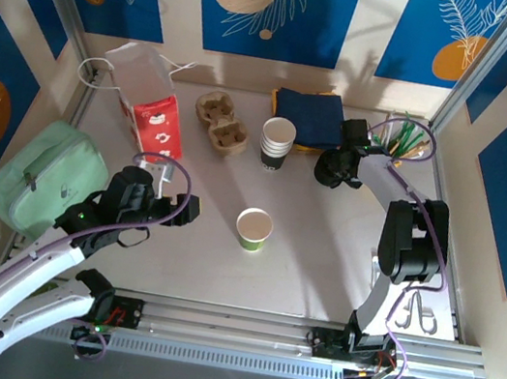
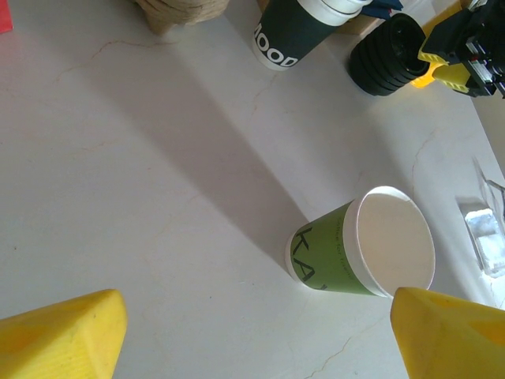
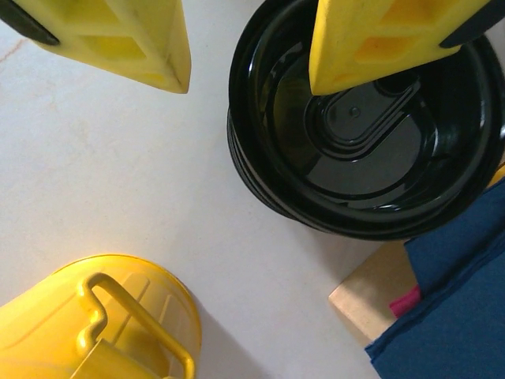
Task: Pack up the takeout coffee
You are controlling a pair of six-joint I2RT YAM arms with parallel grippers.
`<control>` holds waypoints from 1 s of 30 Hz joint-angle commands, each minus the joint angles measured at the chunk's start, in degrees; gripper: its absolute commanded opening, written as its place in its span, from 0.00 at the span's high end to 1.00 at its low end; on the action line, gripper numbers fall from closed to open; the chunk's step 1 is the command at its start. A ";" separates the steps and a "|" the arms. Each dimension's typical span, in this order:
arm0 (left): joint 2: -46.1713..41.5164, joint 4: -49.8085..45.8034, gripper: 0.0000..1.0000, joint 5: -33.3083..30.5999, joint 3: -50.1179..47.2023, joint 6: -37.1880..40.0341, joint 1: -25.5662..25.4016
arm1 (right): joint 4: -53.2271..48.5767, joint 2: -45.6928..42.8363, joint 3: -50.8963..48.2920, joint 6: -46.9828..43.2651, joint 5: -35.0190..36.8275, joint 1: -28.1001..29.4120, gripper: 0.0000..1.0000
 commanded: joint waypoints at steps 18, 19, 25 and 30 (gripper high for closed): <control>0.65 -1.99 0.13 -0.57 2.02 0.24 -0.58 | 1.48 2.88 3.06 -0.14 -2.21 -0.33 0.71; 0.69 -2.05 0.13 -0.57 2.08 0.25 -0.58 | 1.54 2.92 3.10 -0.10 -2.23 -0.38 0.71; 0.79 -2.12 0.13 -0.63 2.15 0.32 -0.56 | 1.19 3.45 3.43 -0.40 -2.45 -0.31 0.69; 1.08 -1.95 0.13 -0.48 2.24 0.27 -0.58 | 1.20 3.67 3.53 -0.45 -2.60 -0.31 0.69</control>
